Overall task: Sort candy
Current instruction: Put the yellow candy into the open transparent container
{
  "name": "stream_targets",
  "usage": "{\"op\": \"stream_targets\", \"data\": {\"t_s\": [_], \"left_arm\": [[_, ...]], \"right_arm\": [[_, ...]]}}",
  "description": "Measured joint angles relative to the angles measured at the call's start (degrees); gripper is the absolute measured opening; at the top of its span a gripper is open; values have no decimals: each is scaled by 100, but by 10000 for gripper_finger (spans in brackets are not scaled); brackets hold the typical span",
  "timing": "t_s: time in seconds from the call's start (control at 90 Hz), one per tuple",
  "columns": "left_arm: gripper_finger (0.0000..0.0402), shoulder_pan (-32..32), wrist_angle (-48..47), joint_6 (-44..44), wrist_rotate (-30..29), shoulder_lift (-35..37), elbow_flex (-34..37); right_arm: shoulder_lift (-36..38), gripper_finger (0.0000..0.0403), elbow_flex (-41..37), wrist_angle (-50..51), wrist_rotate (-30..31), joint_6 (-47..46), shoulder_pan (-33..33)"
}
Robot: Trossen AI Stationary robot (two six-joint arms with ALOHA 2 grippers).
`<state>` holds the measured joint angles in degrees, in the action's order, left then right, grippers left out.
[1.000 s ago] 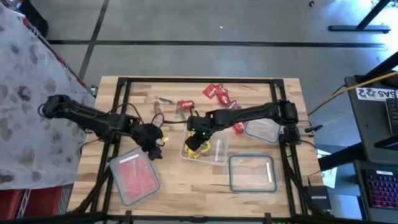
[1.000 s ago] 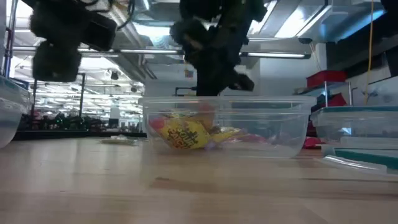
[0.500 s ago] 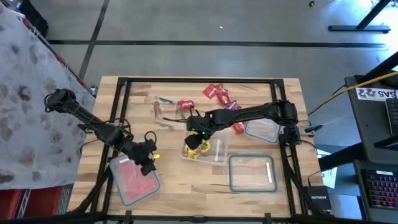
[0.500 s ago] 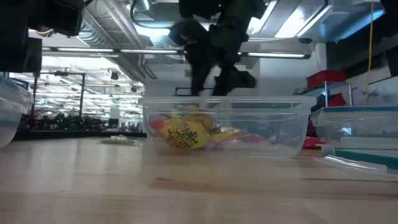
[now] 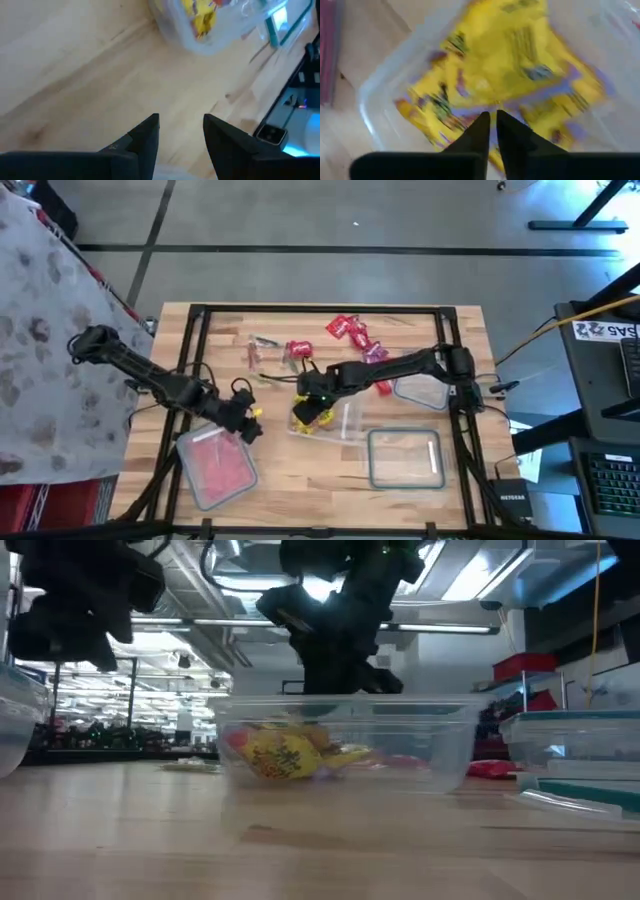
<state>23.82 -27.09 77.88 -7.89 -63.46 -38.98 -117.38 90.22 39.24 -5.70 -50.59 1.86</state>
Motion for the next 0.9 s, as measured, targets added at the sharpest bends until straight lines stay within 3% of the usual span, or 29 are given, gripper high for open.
{"op": "stream_targets", "data": {"t_s": [0.233,0.556,0.7,0.9], "left_arm": [[137,-68,87,13,29,0,0],[136,-10,72,-319,39,0,2],[137,91,71,-338,45,0,2],[136,172,61,-479,45,0,2]], "right_arm": [[39,4,593,530,-12,441,15],[-252,5,671,-350,961,-146,-82],[-525,5,666,-461,867,-78,-80],[-702,5,665,-508,338,1131,-78]]}}
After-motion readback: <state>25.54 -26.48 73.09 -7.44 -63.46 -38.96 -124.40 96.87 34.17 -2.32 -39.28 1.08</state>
